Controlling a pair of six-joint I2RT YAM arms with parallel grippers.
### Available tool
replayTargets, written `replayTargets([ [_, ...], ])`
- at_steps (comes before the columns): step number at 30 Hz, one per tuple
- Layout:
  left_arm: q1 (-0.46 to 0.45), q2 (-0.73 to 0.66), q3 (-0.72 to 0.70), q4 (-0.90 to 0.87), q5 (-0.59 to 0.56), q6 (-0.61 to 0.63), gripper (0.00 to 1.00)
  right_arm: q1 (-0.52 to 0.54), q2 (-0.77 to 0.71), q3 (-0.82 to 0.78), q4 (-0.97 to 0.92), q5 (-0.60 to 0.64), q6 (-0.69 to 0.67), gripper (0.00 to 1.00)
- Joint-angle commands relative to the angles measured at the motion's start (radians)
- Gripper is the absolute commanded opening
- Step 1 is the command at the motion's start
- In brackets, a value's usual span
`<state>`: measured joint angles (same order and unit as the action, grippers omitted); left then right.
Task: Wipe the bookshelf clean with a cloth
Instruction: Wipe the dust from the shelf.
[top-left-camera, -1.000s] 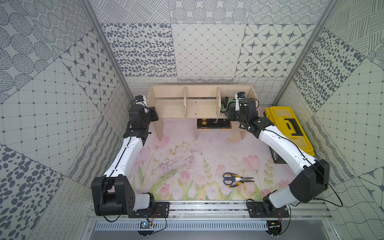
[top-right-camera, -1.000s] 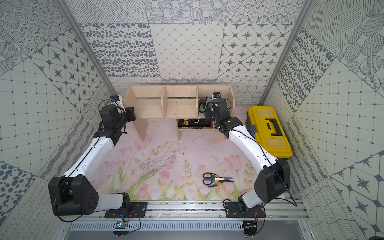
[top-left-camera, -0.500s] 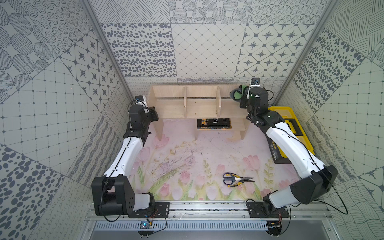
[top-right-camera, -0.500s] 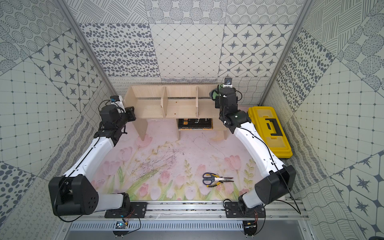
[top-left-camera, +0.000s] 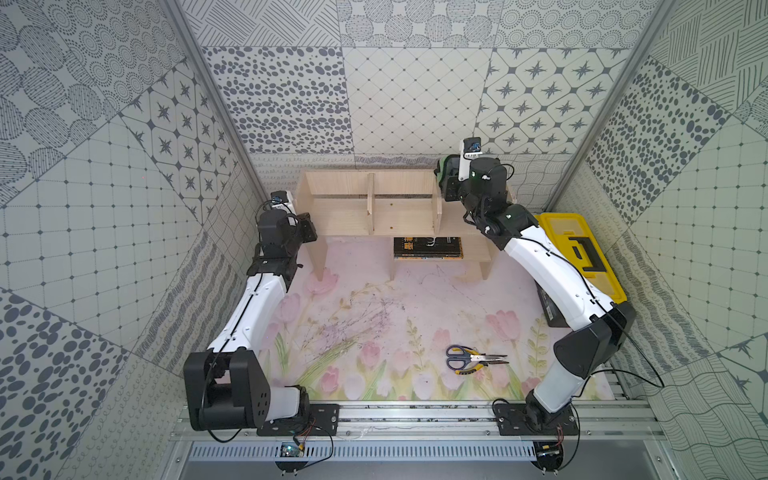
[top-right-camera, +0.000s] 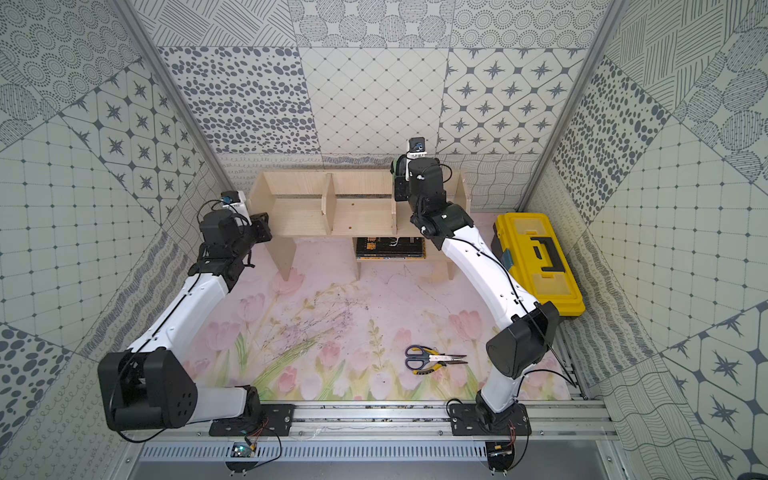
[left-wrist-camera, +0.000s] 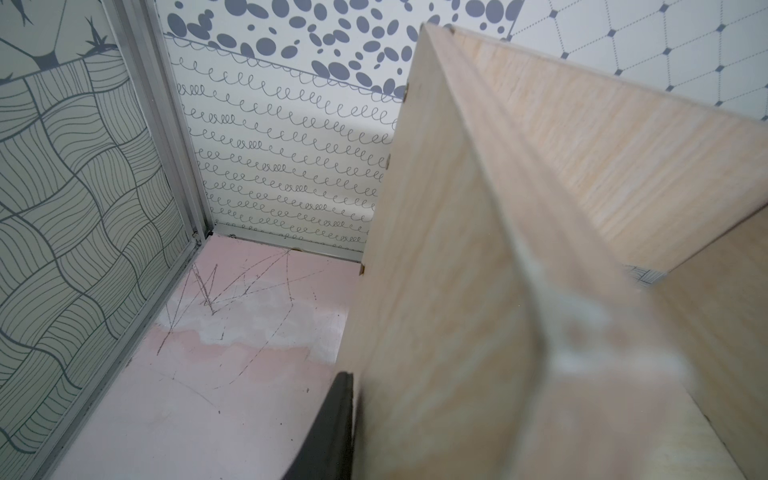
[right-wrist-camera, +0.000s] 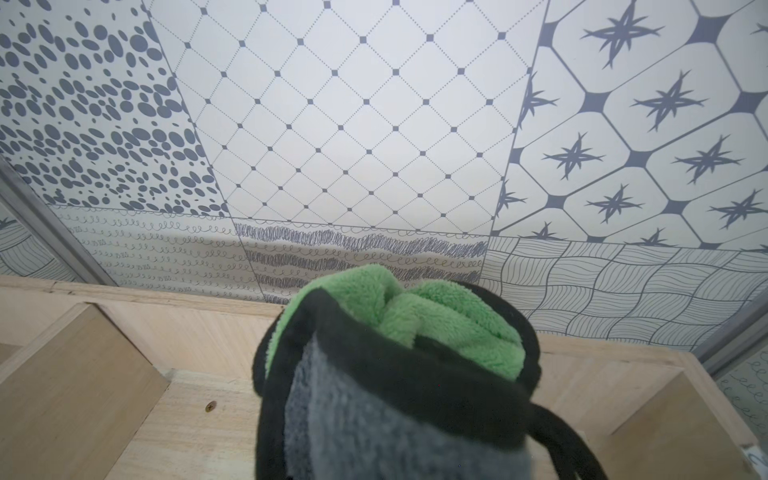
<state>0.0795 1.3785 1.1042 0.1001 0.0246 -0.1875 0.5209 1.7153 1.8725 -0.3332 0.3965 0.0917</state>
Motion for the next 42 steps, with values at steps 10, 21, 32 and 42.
replayTargets([
  [10,-0.004,0.005,-0.017,-0.009,0.126,-0.208,0.00,-0.159,-0.222,-0.226,0.041,0.302,-0.092,0.00],
  [21,-0.003,0.008,-0.019,-0.009,0.130,-0.210,0.00,-0.034,-0.255,-0.484,0.056,0.188,0.025,0.00],
  [32,-0.004,0.012,-0.019,-0.010,0.127,-0.208,0.00,-0.029,-0.285,-0.556,0.062,-0.176,0.132,0.00],
  [42,-0.004,0.017,-0.020,-0.008,0.123,-0.201,0.00,-0.078,-0.248,-0.428,-0.019,0.205,-0.029,0.00],
])
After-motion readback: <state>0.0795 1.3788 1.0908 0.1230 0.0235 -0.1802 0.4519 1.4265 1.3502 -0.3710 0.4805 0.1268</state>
